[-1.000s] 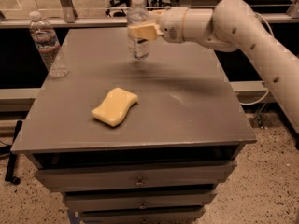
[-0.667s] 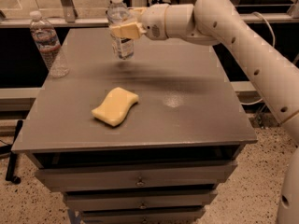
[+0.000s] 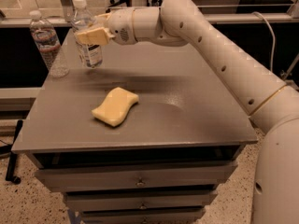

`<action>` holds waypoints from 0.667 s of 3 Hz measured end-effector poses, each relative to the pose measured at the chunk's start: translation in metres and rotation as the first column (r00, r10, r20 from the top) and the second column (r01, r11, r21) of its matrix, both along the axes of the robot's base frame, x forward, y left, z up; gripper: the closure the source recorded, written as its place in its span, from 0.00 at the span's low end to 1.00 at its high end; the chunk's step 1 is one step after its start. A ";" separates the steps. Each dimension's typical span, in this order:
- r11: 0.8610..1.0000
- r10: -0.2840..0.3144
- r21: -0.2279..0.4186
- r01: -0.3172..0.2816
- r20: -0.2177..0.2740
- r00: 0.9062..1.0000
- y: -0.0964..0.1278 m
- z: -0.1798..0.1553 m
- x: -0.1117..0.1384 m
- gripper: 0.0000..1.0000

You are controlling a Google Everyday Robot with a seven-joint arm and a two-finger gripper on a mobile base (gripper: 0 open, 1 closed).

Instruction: Move blue plastic bottle near water bottle

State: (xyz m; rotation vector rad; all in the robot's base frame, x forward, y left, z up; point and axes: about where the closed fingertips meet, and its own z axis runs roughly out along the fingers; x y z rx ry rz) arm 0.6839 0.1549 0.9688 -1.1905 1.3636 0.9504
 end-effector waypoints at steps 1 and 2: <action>0.999 0.046 0.013 -0.046 -0.035 0.998 0.022 -0.011 -0.009 1.00; 0.997 0.075 0.004 -0.075 -0.035 0.997 0.033 -0.020 -0.010 0.85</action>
Offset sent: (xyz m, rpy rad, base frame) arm -0.0062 0.0403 -0.0297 -0.0148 0.0269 0.0993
